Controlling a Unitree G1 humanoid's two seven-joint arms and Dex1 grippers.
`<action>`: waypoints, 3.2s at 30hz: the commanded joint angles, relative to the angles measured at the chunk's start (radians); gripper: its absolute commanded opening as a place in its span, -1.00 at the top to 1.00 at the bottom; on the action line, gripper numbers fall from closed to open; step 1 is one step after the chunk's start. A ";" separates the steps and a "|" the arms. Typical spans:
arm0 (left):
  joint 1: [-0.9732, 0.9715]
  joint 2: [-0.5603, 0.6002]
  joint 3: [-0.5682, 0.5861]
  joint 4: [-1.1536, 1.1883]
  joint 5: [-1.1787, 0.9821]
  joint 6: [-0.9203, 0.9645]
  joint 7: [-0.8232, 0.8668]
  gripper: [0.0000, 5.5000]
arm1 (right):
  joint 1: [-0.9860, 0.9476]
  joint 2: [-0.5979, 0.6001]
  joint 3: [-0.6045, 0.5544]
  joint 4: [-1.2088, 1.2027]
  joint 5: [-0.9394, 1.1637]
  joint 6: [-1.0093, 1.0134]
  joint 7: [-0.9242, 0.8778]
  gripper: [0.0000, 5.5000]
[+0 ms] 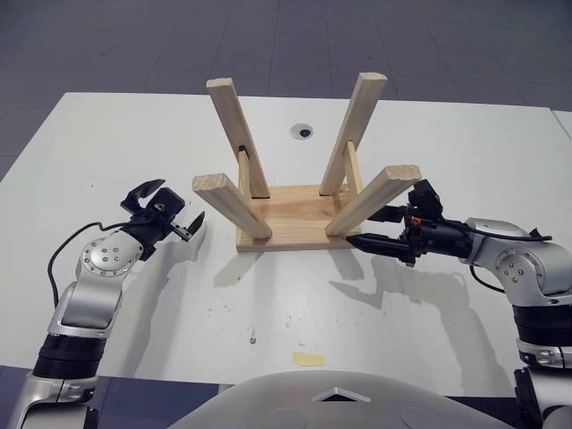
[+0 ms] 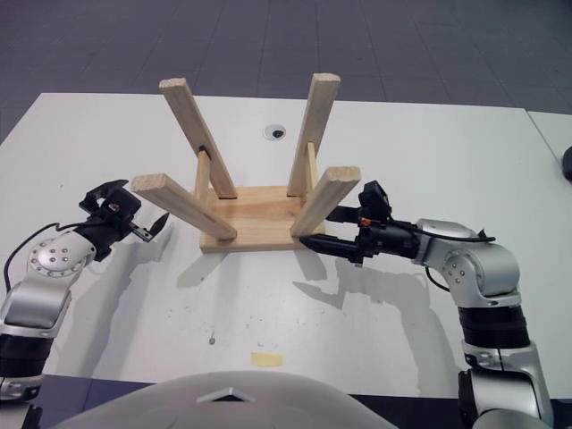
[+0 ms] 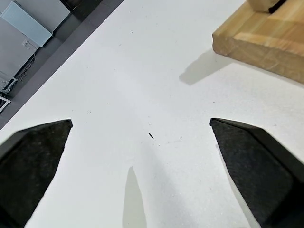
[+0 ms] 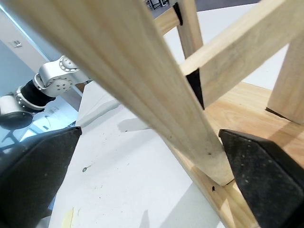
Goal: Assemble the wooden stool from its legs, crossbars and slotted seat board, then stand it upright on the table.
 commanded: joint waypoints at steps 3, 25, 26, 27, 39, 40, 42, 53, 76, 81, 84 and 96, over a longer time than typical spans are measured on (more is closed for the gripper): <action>0.060 0.024 0.019 -0.109 -0.122 0.003 -0.175 -0.96 | -0.030 0.005 0.040 0.106 -0.154 -0.176 -0.009 -0.96; -0.119 -0.041 -0.082 -0.051 -0.323 0.140 -0.435 -0.41 | -0.184 0.026 0.165 0.365 -0.317 -0.335 0.224 -0.56; -0.123 -0.053 -0.078 -0.055 -0.346 0.161 -0.436 -0.32 | -0.185 0.027 0.167 0.366 -0.317 -0.328 0.224 -0.47; -0.125 -0.061 -0.077 -0.061 -0.366 0.180 -0.440 -0.27 | -0.184 0.026 0.170 0.365 -0.320 -0.327 0.226 -0.42; -0.148 -0.051 -0.046 -0.167 -0.576 0.441 -0.482 0.34 | -0.147 -0.057 0.143 0.243 -0.169 -0.032 0.330 0.25; -0.150 -0.056 -0.035 -0.176 -0.596 0.472 -0.468 0.35 | -0.143 -0.059 0.128 0.230 -0.138 0.015 0.328 0.27; -0.151 -0.075 -0.012 -0.217 -0.652 0.549 -0.415 0.38 | -0.134 -0.064 0.097 0.207 -0.087 0.100 0.307 0.30; -0.373 -0.387 0.348 -0.061 -0.972 0.978 0.201 0.38 | -0.214 0.034 -0.069 0.243 0.053 0.371 0.069 0.41; -0.201 0.108 0.106 -0.123 -0.683 0.480 -0.510 -0.96 | -0.167 -0.117 -0.184 0.472 -0.143 -0.084 0.070 -0.96; -0.360 0.093 -0.190 0.123 -0.275 0.104 -0.557 -0.96 | -0.075 -0.169 0.032 0.475 -0.408 -0.452 0.204 -0.96; -0.434 0.051 -0.209 0.198 -0.236 0.017 -0.581 -0.96 | -0.081 -0.144 0.045 0.474 -0.429 -0.524 0.224 -0.96; -0.500 -0.051 -0.262 0.316 -0.187 -0.048 -0.658 -0.61 | -0.079 -0.037 0.065 0.390 -0.396 -0.510 0.192 -0.78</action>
